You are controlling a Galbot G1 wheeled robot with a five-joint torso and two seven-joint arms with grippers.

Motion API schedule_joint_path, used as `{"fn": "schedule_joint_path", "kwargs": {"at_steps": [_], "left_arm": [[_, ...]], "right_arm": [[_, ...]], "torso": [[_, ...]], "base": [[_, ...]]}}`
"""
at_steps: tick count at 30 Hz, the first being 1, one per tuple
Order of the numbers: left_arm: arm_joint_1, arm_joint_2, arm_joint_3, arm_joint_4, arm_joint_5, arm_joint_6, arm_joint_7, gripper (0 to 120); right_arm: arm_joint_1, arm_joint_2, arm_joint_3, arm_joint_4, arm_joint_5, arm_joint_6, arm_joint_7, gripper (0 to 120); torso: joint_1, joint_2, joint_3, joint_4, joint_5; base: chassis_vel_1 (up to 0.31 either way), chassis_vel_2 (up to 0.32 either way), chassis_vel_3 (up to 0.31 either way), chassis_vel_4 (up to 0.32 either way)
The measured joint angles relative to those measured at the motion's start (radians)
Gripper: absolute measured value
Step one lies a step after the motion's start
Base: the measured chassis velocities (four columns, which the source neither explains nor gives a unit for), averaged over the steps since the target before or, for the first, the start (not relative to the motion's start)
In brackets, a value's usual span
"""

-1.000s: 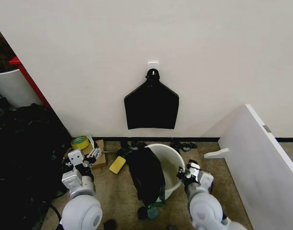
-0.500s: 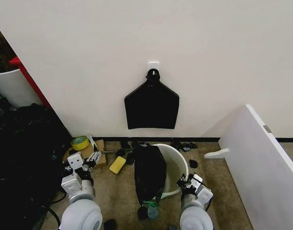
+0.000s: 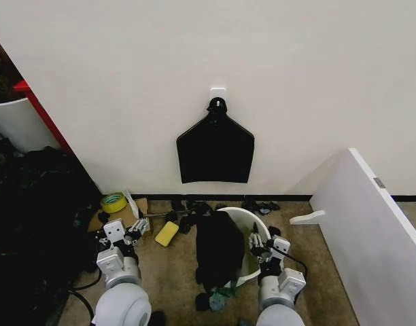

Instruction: Place the garbage bag over the trash bin.

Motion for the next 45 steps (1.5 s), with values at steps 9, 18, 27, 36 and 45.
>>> {"fn": "schedule_joint_path", "kwargs": {"at_steps": [9,18,27,36,45], "left_arm": [[0.023,0.009,0.049,0.037,0.014,0.012,-0.001,100],[0.05,-0.003,0.068,0.039,0.054,-0.004,-0.002,100],[0.05,-0.005,0.082,0.033,0.012,-0.011,0.018,100],[0.012,0.037,0.101,0.035,-0.088,-0.002,0.096,100],[-0.107,0.09,0.235,0.044,-0.29,0.118,0.163,100]], "right_arm": [[0.068,-0.119,-0.009,0.02,-0.061,-0.3,-0.246,99],[0.089,-0.098,-0.004,-0.011,-0.085,-0.408,-0.246,71],[0.09,-0.09,0.017,-0.05,-0.133,-0.352,-0.269,38],[0.094,-0.081,0.036,-0.097,-0.154,-0.305,-0.294,8],[0.089,-0.069,0.045,-0.112,-0.172,-0.3,-0.285,0]], "torso": [[0.0,0.0,0.0,0.0,0.0],[0.0,0.0,0.0,0.0,0.0],[0.0,0.0,0.0,0.0,0.0],[0.0,0.0,0.0,0.0,0.0],[0.0,0.0,0.0,-0.0001,-0.0001]], "base": [[0.0,0.0,0.0,0.0],[0.0,0.0,0.0,0.0],[0.0,0.0,0.0,0.0],[0.0,0.0,0.0,0.0],[0.0,0.0,0.0,0.0]]}}
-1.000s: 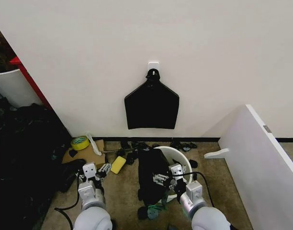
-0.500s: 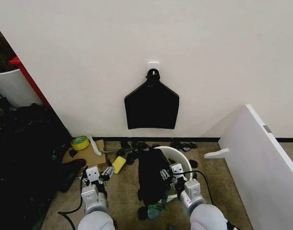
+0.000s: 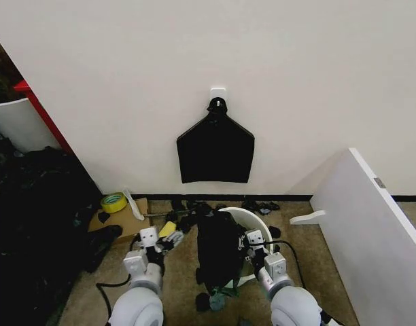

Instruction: Place the garbage bag over the trash bin.

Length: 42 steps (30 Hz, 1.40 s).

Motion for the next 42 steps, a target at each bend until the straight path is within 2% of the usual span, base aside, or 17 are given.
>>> {"fn": "schedule_joint_path", "kwargs": {"at_steps": [3,6,9,15,20,24,37,38,39,42], "left_arm": [[-0.014,0.001,0.021,0.008,-0.02,0.018,0.0,100],[-0.074,-0.009,0.1,0.074,-0.052,0.083,-0.006,100],[-0.106,-0.031,0.121,0.105,-0.06,0.117,-0.028,100],[-0.175,-0.077,0.133,0.137,-0.1,0.2,-0.11,98],[-0.212,-0.09,0.138,0.136,-0.136,0.27,-0.168,97],[-0.23,-0.096,0.148,0.155,-0.136,0.285,-0.185,96],[-0.271,-0.131,0.177,0.206,-0.109,0.349,-0.226,58],[-0.272,-0.132,0.18,0.211,-0.107,0.355,-0.229,50],[-0.272,-0.132,0.18,0.211,-0.107,0.355,-0.229,50],[-0.272,-0.135,0.182,0.222,-0.098,0.364,-0.234,36]], "right_arm": [[-0.002,0.002,0.001,-0.002,-0.004,0.002,0.0,0],[-0.009,0.007,0.004,-0.008,-0.011,0.008,-0.001,0],[-0.01,0.011,0.005,-0.01,-0.015,0.011,-0.002,0],[-0.008,0.022,0.002,-0.02,-0.025,0.018,-0.005,0],[-0.007,0.023,0.0,-0.024,-0.028,0.018,-0.007,0],[-0.006,0.025,0.0,-0.026,-0.029,0.018,-0.008,0],[-0.012,0.032,0.0,-0.025,-0.038,0.018,-0.01,0],[-0.012,0.033,0.0,-0.025,-0.038,0.019,-0.01,0],[-0.012,0.033,0.0,-0.025,-0.038,0.019,-0.01,0],[-0.013,0.033,0.0,-0.024,-0.039,0.02,-0.01,0]], "torso": [[0.0,0.0,0.0,0.0,0.0001],[0.0,0.0,0.0,0.0001,0.0],[0.0,0.0,0.0,0.0001,0.0],[0.0,0.0,0.0,0.0001,0.0001],[0.0,0.0,0.0,0.0001,0.0002],[0.0,0.0,0.0,0.0001,0.0001],[0.0,0.0,0.0,0.0001,0.0001],[0.0,0.0,0.0,0.0001,0.0],[0.0,0.0,0.0,0.0001,0.0],[0.0,0.0,0.0,0.0001,0.0001]], "base": [[0.0,0.0,0.0,0.0],[0.0,0.0,0.0,0.0],[0.0,0.0,0.0,0.0],[0.0,0.0,0.0,0.0],[0.0,0.0,0.0,0.0],[0.0,0.0,0.0,0.0],[0.0,0.0,0.0,0.0],[0.0,0.0,0.0,0.0],[0.0,0.0,0.0,0.0],[0.0,0.0,0.0,0.0]]}}
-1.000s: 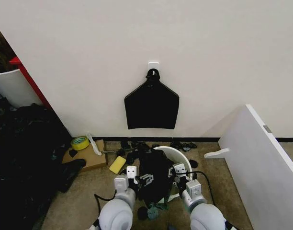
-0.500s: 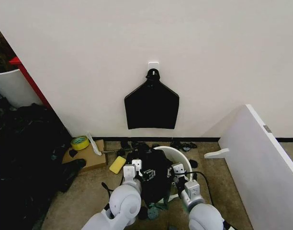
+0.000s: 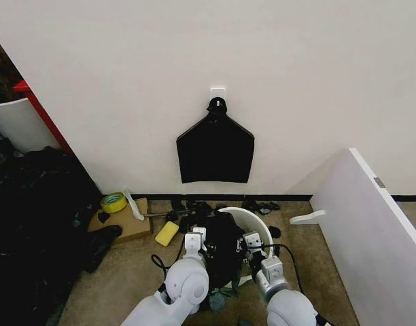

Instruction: Place the garbage bag over the trash bin.

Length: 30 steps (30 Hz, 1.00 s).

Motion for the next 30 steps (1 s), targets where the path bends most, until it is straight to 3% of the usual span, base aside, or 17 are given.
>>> {"fn": "schedule_joint_path", "kwargs": {"at_steps": [2,9,14,25,30], "left_arm": [[0.001,0.0,0.0,0.007,0.003,0.014,-0.009,25],[0.007,0.007,-0.019,0.018,0.005,0.026,-0.017,4],[0.021,0.036,-0.054,0.004,0.002,-0.003,0.009,4],[0.115,0.243,-0.126,-0.143,0.115,-0.112,0.157,1],[0.145,0.295,-0.141,-0.189,0.157,-0.128,0.198,1]], "right_arm": [[-0.001,0.0,-0.001,0.0,-0.002,0.004,0.0,0],[-0.004,0.0,-0.003,-0.002,-0.001,0.022,-0.001,0],[-0.008,-0.001,0.002,-0.001,0.027,0.053,-0.001,0],[0.003,0.004,0.038,-0.009,0.129,0.107,0.004,0],[0.012,0.01,0.065,-0.024,0.166,0.112,0.003,0]], "torso": [[0.0,0.0,0.0,0.0,0.0],[0.0,0.0,0.0,0.0,-0.0001],[0.0,0.0,0.0,-0.0003,-0.0003],[0.0,0.0,0.0,0.0002,0.0],[0.0,0.0,0.0,0.0,-0.0003]], "base": [[0.0,0.0,0.0,0.0],[0.0,0.0,0.0,0.0],[0.0,0.0,0.0,0.0],[0.0,0.0,0.0,0.0],[0.0,0.0,0.0,0.0]]}}
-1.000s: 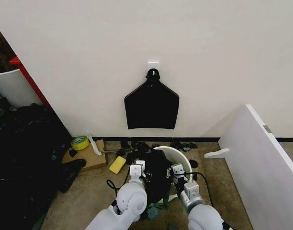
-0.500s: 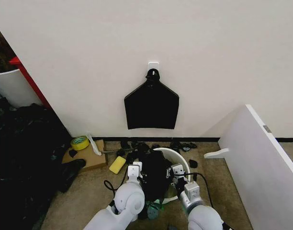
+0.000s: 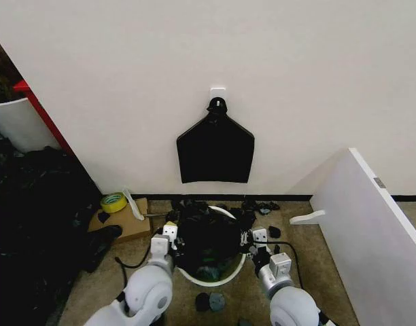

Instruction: Place the garbage bag over the trash bin.

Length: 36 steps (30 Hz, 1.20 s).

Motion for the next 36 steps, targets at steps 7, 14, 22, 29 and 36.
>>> {"fn": "schedule_joint_path", "kwargs": {"at_steps": [7,14,22,29,36], "left_arm": [[0.035,0.048,-0.049,-0.059,0.022,-0.029,0.047,1],[0.049,0.041,-0.088,-0.118,0.026,-0.124,0.076,1],[0.042,-0.016,-0.09,-0.126,-0.008,-0.27,0.123,1],[0.025,-0.039,-0.091,-0.078,-0.035,-0.317,0.135,1],[0.01,-0.04,-0.092,-0.036,-0.036,-0.318,0.137,1]], "right_arm": [[0.001,0.004,0.063,-0.026,0.07,0.004,-0.001,0],[-0.034,0.002,0.091,-0.037,0.079,0.008,-0.02,0],[-0.076,0.019,0.036,-0.039,0.076,0.13,-0.185,0],[-0.085,0.025,0.008,-0.076,0.06,0.221,-0.322,3],[-0.063,0.038,0.074,-0.16,-0.195,0.37,-0.41,29]], "torso": [[0.0,0.0,0.0,0.0001,0.0002],[0.0,0.0,0.0,0.0,0.0003],[0.0,0.0,0.0,0.0001,0.0005],[0.0,0.0,0.0,0.0,-0.0001],[0.0,0.0,0.0,0.0001,0.0004]], "base": [[0.0,0.0,0.0,0.0],[0.0,0.0,0.0,0.0],[0.0,0.0,0.0,0.0],[0.0,0.0,0.0,0.0],[0.0,0.0,0.0,0.0]]}}
